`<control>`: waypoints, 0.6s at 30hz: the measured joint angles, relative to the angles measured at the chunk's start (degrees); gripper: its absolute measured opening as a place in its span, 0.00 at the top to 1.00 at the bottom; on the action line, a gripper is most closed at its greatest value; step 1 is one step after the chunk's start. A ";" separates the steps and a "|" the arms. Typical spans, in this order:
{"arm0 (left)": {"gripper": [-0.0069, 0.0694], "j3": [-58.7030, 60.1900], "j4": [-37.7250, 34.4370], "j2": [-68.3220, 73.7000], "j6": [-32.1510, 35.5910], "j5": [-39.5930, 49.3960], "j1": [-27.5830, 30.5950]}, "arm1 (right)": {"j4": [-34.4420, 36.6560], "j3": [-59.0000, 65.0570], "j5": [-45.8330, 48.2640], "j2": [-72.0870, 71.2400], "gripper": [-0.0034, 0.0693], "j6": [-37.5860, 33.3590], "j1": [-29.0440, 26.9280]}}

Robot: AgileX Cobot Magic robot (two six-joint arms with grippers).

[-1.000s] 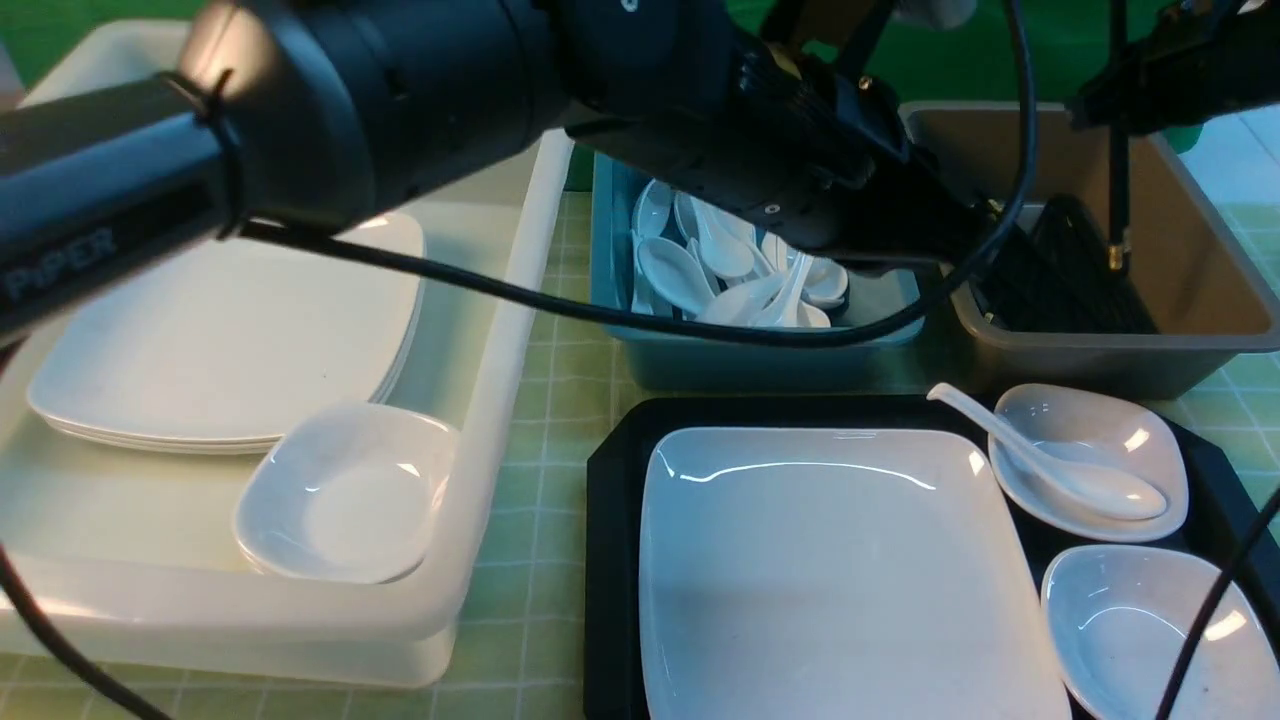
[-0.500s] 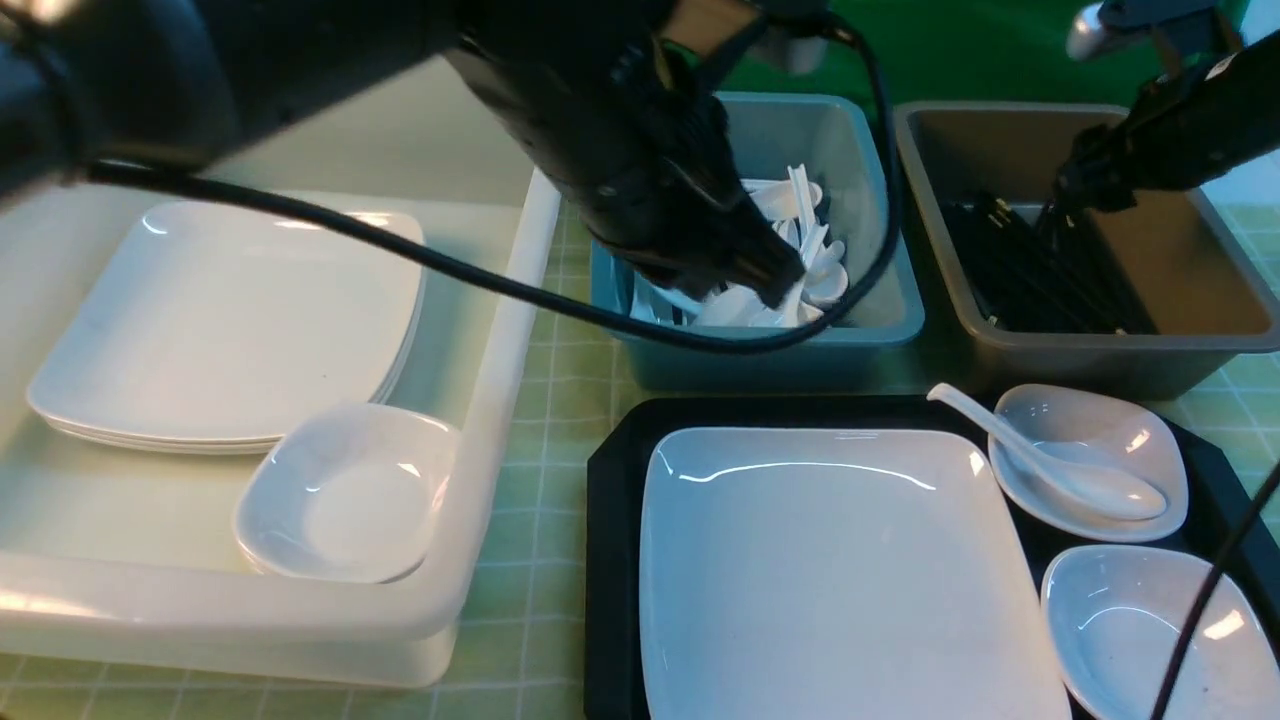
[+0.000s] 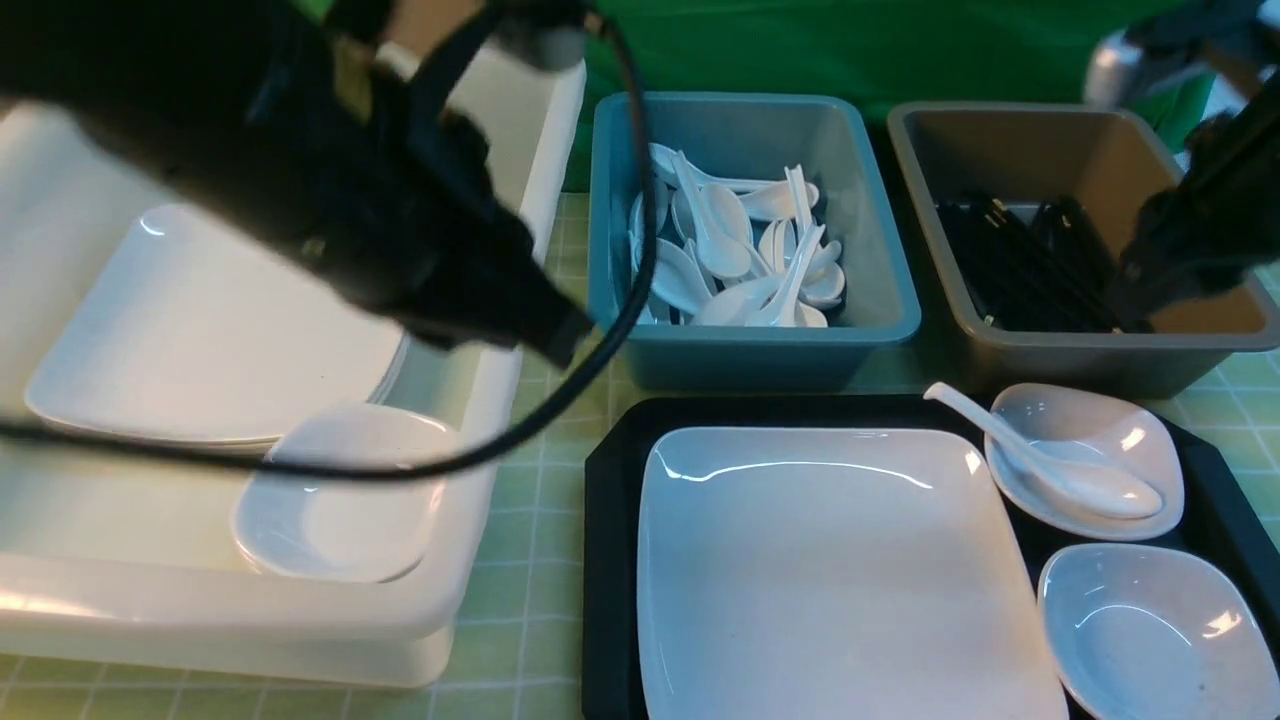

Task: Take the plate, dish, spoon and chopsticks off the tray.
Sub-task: Use the right arm to grab a soup spoon from the plate

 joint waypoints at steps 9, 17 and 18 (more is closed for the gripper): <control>0.93 12.41 -0.91 -7.12 -4.24 -5.72 0.00 | -6.23 11.89 -23.53 4.65 0.34 -1.48 10.18; 0.93 13.02 -0.91 -7.75 -4.76 -5.42 0.00 | -11.60 11.89 -28.88 9.41 0.32 0.79 11.09; 0.93 13.02 -0.91 -7.75 -4.81 -5.42 0.00 | -12.71 11.89 -29.15 9.83 0.32 2.14 11.10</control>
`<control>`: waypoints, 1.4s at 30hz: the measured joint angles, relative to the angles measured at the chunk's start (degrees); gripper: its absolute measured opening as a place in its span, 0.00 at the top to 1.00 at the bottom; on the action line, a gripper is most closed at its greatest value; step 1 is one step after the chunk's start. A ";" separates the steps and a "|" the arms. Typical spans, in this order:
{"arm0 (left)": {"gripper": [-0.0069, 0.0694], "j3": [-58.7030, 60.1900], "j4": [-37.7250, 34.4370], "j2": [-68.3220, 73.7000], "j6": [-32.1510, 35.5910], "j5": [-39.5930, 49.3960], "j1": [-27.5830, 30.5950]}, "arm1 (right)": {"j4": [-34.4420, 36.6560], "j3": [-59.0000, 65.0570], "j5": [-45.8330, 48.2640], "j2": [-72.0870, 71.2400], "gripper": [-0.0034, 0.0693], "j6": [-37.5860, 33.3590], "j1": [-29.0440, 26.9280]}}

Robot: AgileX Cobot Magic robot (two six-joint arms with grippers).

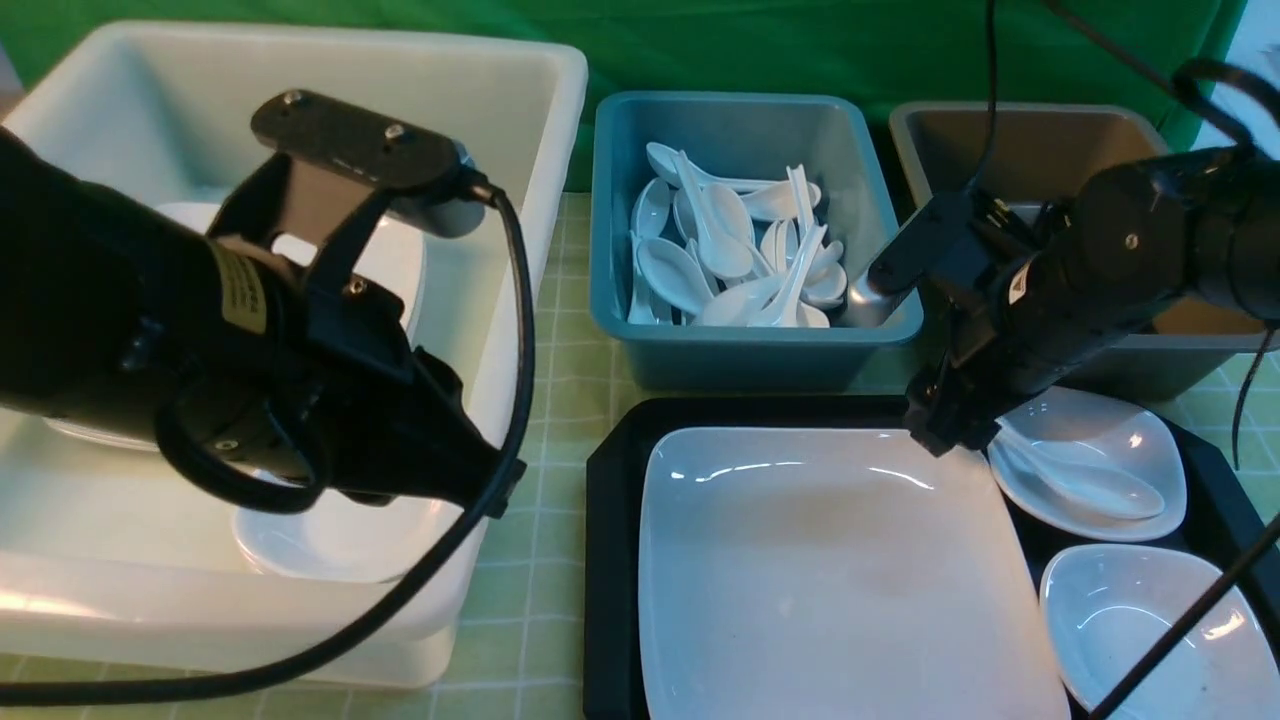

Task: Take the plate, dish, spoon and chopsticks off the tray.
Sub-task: Use the right arm to grab a soup spoon from the plate, then use the right arm to put the soup spoon into the small storage box in the middle

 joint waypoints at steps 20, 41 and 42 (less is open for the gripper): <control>0.93 0.00 -7.81 0.05 3.45 -9.56 0.00 | -7.11 0.37 -3.81 2.85 0.45 6.75 0.05; 0.93 0.00 -8.27 0.05 5.10 -13.59 0.00 | -7.40 0.37 -1.55 1.99 0.79 6.88 0.05; 0.93 0.00 -8.27 0.05 5.10 -13.86 0.00 | -7.39 0.37 -0.61 1.05 0.79 7.06 0.05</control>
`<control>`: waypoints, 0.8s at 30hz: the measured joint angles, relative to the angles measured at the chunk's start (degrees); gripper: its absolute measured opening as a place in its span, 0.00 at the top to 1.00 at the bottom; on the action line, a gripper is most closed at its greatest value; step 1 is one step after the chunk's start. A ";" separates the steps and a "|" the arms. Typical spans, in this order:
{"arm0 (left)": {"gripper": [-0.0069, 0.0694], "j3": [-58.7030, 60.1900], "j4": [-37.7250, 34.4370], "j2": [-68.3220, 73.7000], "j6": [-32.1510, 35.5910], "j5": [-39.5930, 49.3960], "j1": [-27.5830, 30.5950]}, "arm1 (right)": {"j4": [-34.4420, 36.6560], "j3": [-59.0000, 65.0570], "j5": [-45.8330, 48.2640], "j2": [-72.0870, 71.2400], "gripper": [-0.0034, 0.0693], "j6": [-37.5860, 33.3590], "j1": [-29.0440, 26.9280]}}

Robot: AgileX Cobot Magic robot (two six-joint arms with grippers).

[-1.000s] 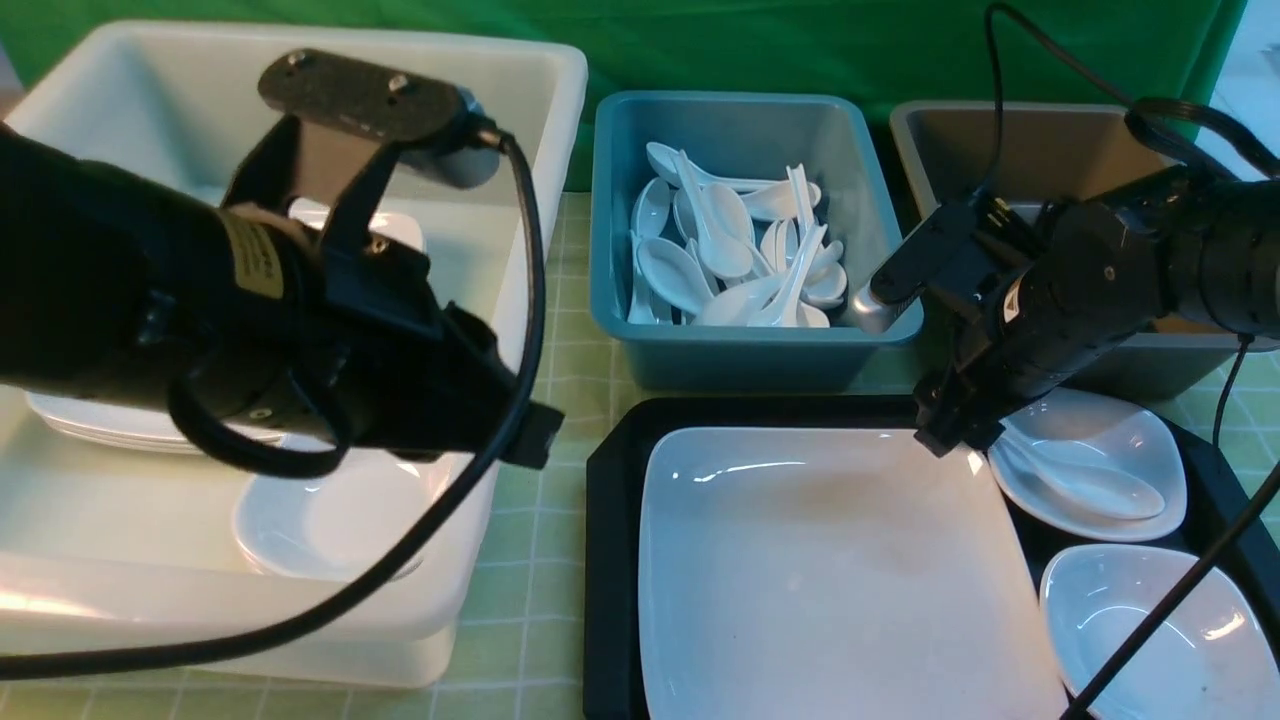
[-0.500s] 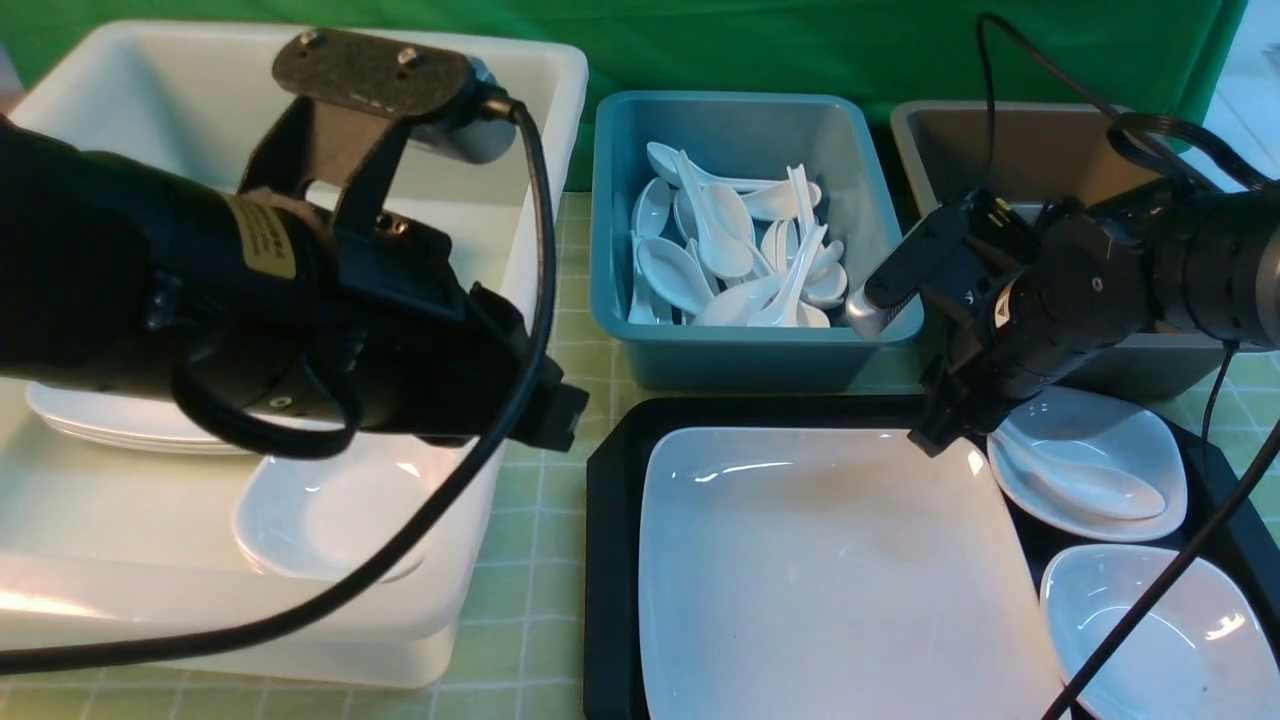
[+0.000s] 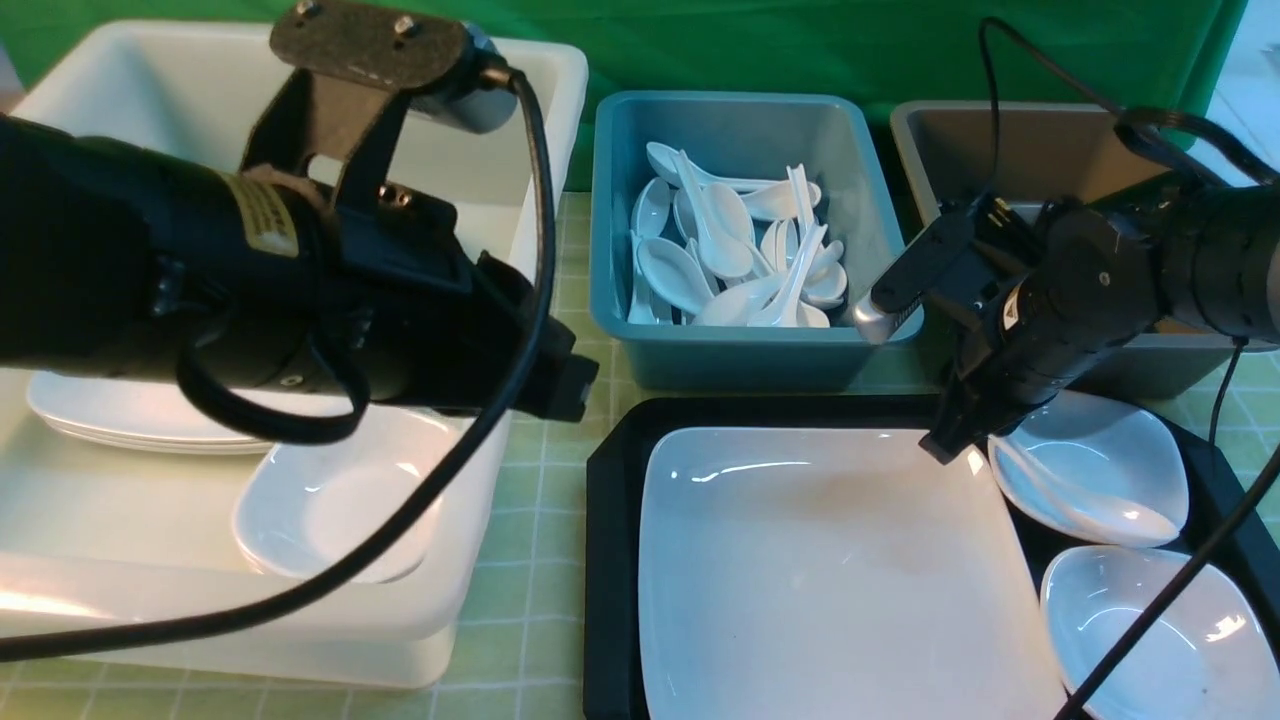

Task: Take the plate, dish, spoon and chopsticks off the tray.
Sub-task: Use the right arm to put the soup spoon into the small storage box in the middle

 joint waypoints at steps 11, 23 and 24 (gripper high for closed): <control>0.93 -2.66 -0.93 0.73 0.00 -8.26 0.00 | 11.48 0.00 -0.88 -15.11 0.79 2.08 0.00; 0.93 -23.37 0.50 18.87 -0.17 4.69 0.00 | 28.34 -25.39 -9.04 -3.25 0.79 -4.96 0.00; 0.93 -23.52 0.50 19.44 -0.17 5.55 0.00 | 28.46 -27.16 -8.26 -1.36 0.79 -4.88 0.00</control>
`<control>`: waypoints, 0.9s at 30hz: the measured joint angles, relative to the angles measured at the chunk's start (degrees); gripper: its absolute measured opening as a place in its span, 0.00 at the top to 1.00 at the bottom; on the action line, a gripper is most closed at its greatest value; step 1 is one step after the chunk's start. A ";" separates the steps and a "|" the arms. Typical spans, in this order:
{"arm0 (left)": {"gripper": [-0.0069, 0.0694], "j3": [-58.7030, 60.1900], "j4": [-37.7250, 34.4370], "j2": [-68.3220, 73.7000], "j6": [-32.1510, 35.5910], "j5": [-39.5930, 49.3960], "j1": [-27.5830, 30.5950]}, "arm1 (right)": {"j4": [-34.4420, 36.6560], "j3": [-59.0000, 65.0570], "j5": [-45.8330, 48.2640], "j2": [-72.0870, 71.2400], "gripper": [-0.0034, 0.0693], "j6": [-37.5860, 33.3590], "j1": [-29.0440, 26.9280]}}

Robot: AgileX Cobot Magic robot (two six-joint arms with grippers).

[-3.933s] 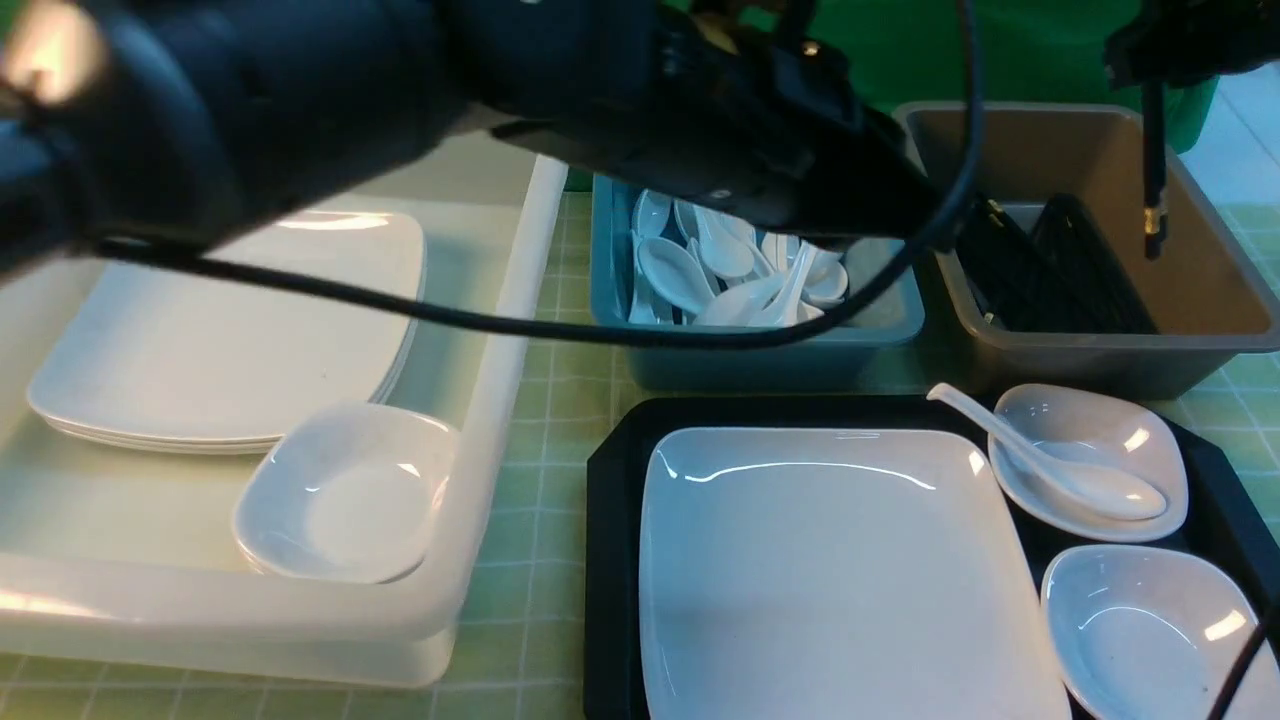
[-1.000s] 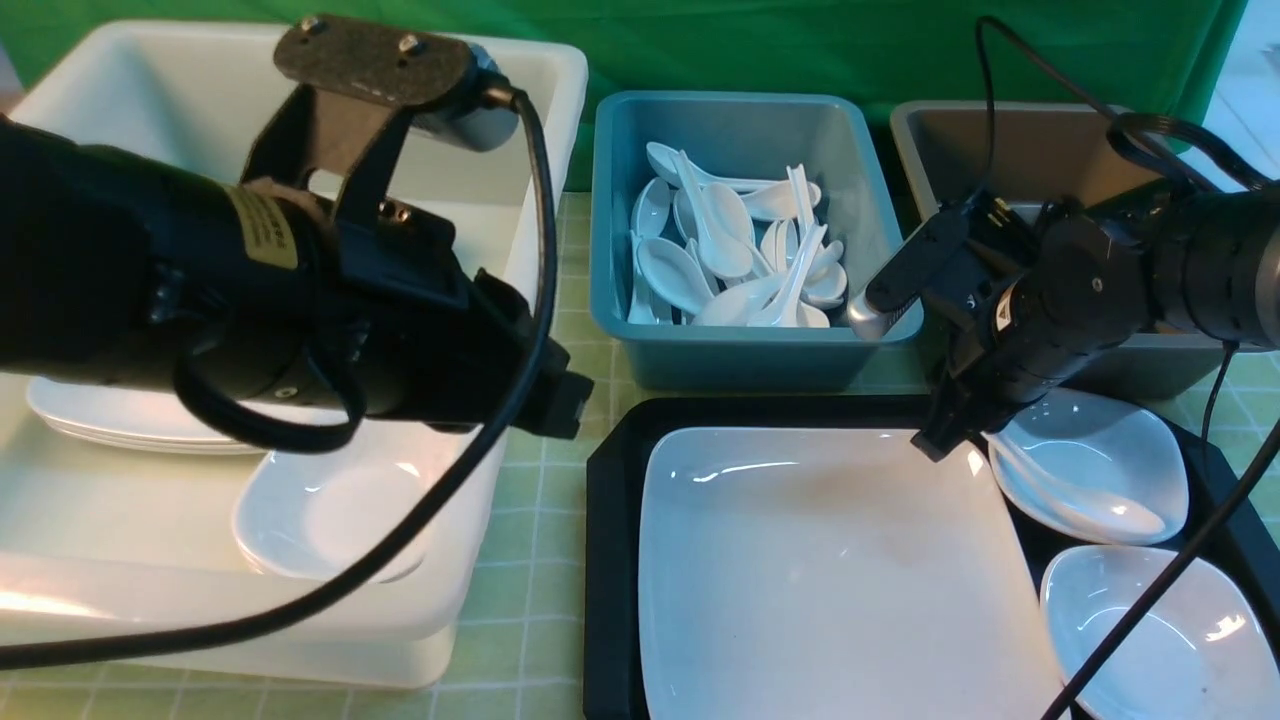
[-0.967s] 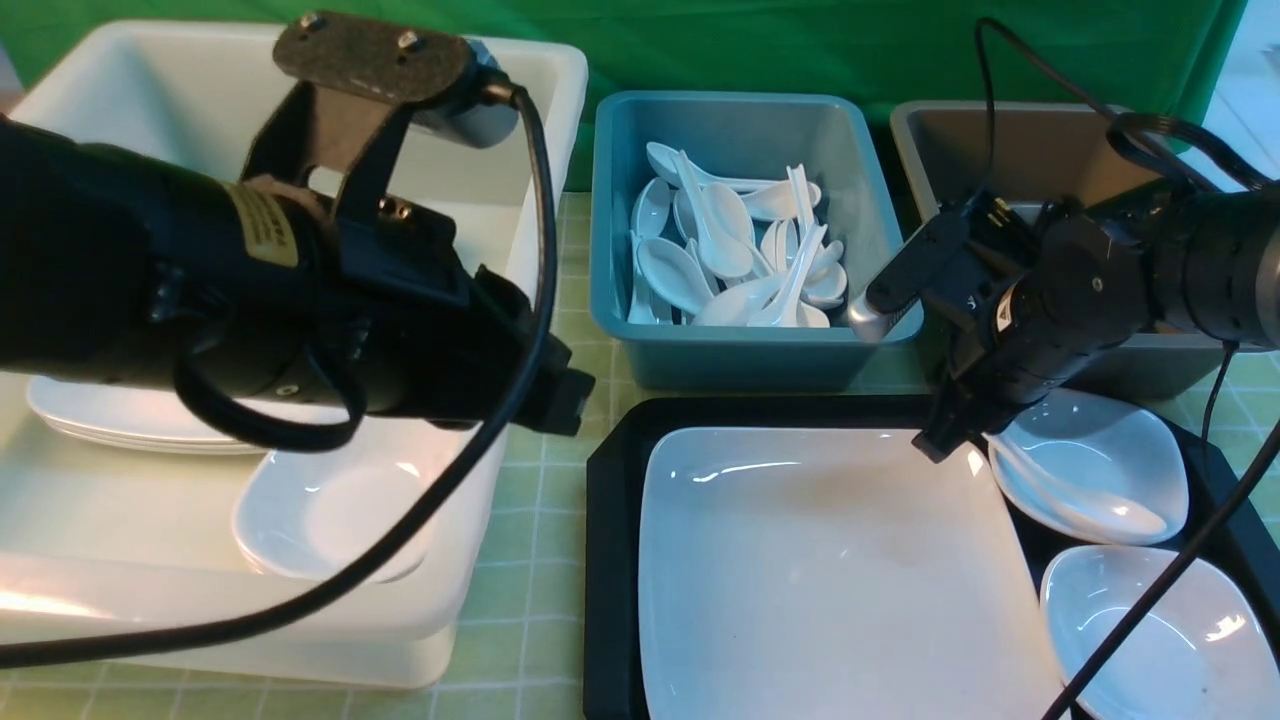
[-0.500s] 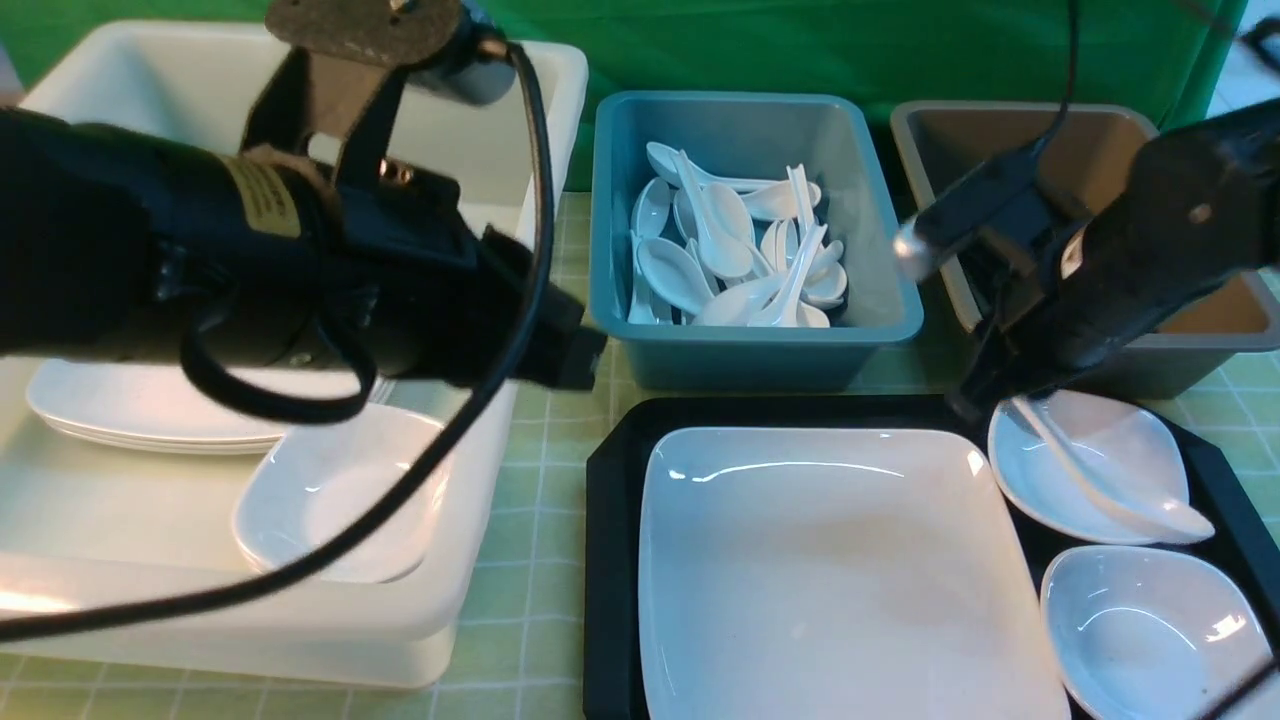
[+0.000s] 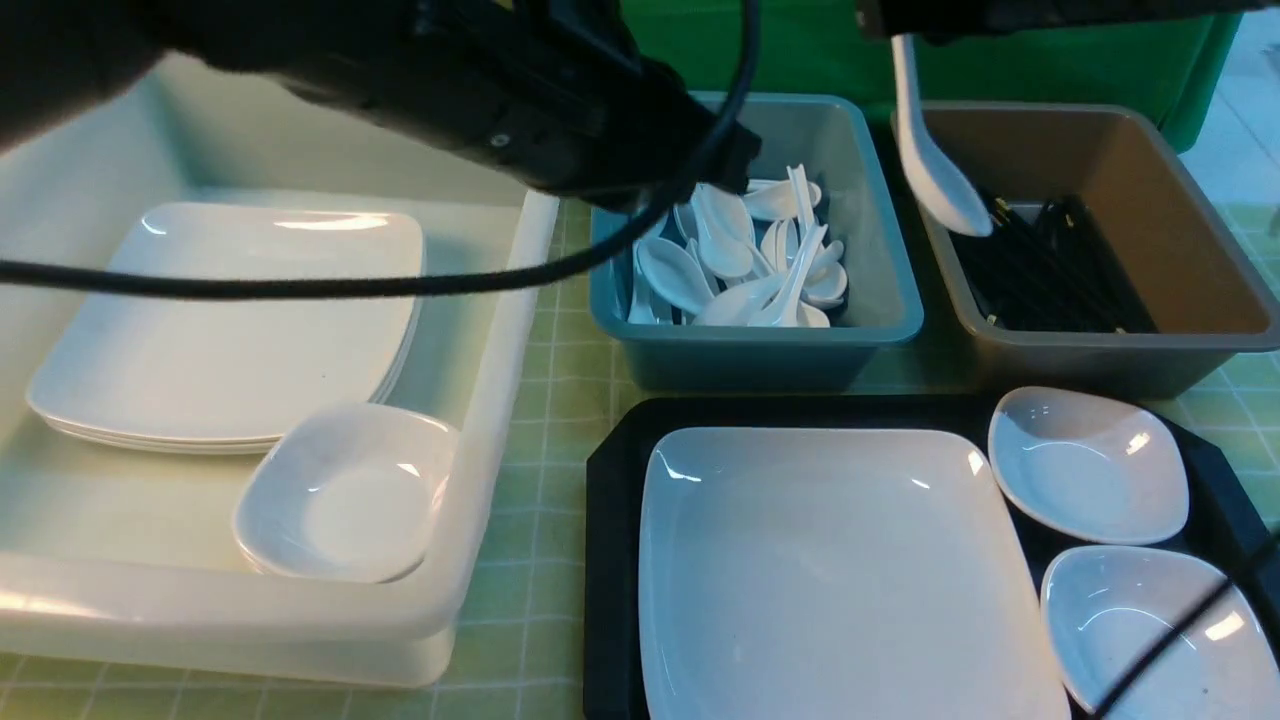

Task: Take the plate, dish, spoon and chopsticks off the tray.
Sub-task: Use the right arm to put the soup spoon into the small storage box in the middle, then use the right arm to grab a small plate from the dinner plate

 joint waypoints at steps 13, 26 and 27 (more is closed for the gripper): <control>0.93 -1.16 0.83 4.01 -0.06 15.67 0.00 | -2.45 -15.74 17.09 15.11 0.24 7.37 -0.07; 0.93 5.89 -1.40 -2.83 6.87 18.77 -1.26 | -20.72 20.92 41.88 -16.93 0.86 10.99 -3.02; 0.93 7.33 -2.01 -3.67 7.62 18.33 -1.56 | -20.72 27.55 40.00 -19.88 0.79 10.21 -2.17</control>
